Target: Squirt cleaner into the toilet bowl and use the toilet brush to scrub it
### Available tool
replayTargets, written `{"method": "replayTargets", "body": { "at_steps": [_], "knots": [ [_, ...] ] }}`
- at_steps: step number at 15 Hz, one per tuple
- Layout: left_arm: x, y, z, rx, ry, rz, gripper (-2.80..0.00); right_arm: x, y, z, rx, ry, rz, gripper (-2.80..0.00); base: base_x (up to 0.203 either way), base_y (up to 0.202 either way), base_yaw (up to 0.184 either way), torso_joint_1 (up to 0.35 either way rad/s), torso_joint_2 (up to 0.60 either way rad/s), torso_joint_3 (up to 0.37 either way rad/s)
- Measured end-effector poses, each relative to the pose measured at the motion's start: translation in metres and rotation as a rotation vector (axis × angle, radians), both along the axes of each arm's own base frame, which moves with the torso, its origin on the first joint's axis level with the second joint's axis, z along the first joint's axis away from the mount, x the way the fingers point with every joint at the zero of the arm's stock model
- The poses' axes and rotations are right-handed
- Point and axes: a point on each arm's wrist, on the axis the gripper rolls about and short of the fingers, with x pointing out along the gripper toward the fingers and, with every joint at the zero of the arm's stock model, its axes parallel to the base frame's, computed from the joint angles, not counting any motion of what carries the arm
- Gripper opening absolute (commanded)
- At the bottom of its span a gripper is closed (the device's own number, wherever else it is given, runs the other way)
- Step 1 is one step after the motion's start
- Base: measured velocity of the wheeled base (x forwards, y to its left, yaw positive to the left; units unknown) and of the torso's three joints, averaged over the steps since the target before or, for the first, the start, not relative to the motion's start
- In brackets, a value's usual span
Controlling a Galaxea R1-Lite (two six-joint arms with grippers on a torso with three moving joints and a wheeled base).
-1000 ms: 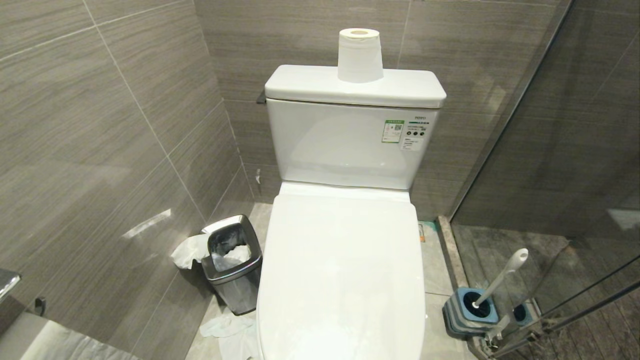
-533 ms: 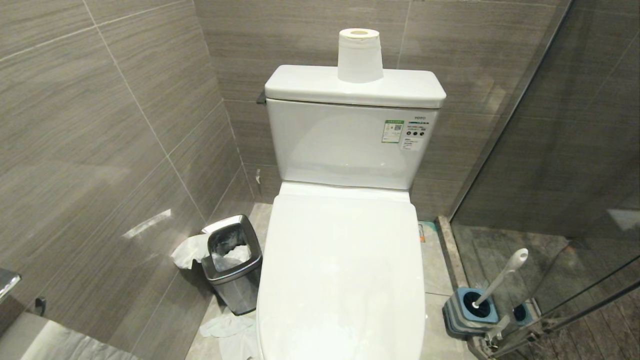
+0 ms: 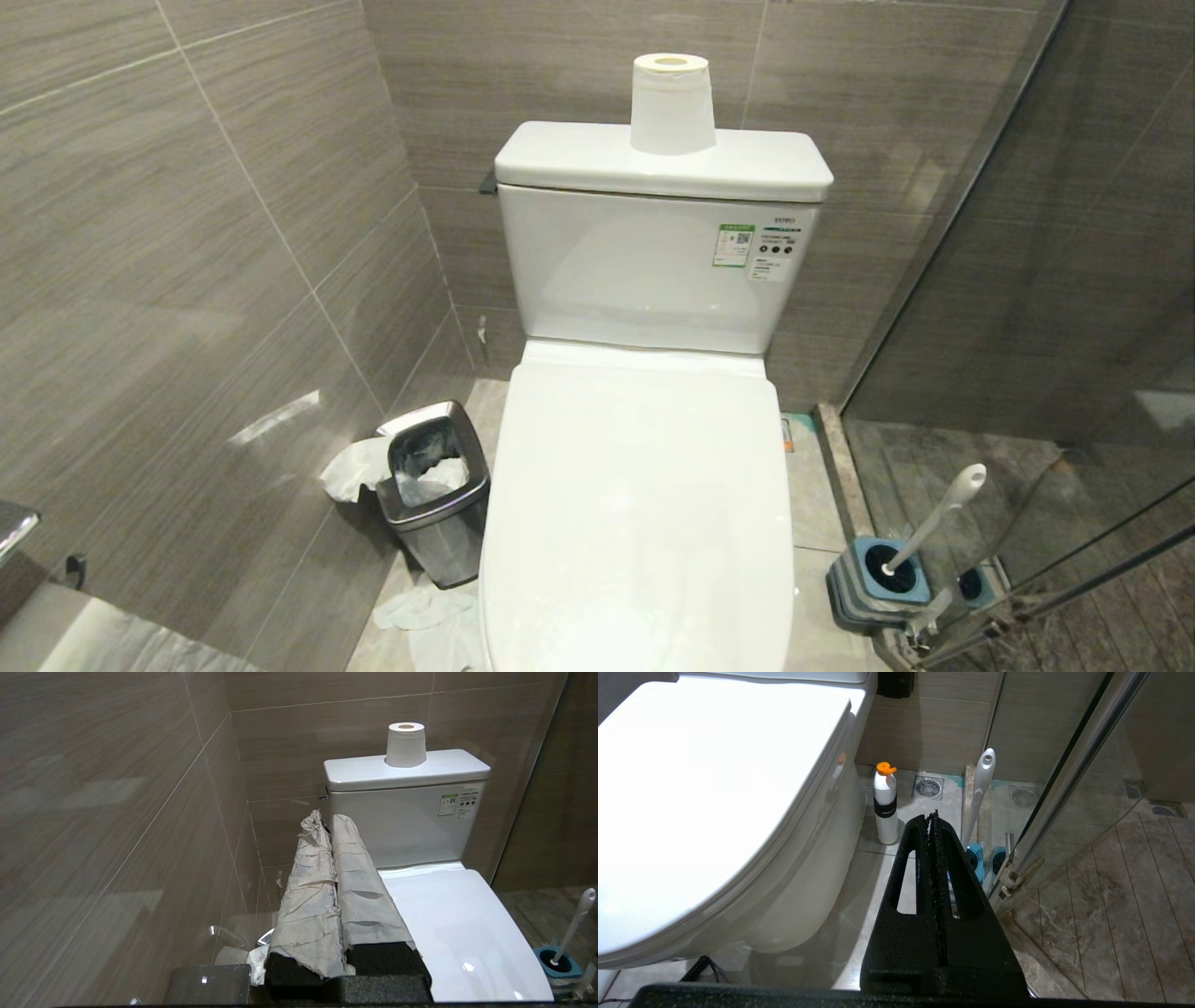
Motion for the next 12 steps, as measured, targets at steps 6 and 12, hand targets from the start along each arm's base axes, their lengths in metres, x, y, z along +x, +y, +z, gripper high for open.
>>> {"method": "replayTargets", "body": {
  "at_steps": [6,12],
  "knots": [
    [-0.011,-0.005,-0.036,0.002,0.009,0.047,-2.8,0.0,0.0,0.0,0.0,0.0,0.0,-2.8,0.0,0.0,0.0,0.0,0.0,0.0],
    [-0.024,-0.015,-0.056,-0.004,0.016,0.068,-2.8,0.0,0.0,0.0,0.0,0.0,0.0,-2.8,0.0,0.0,0.0,0.0,0.0,0.0]
  ]
}}
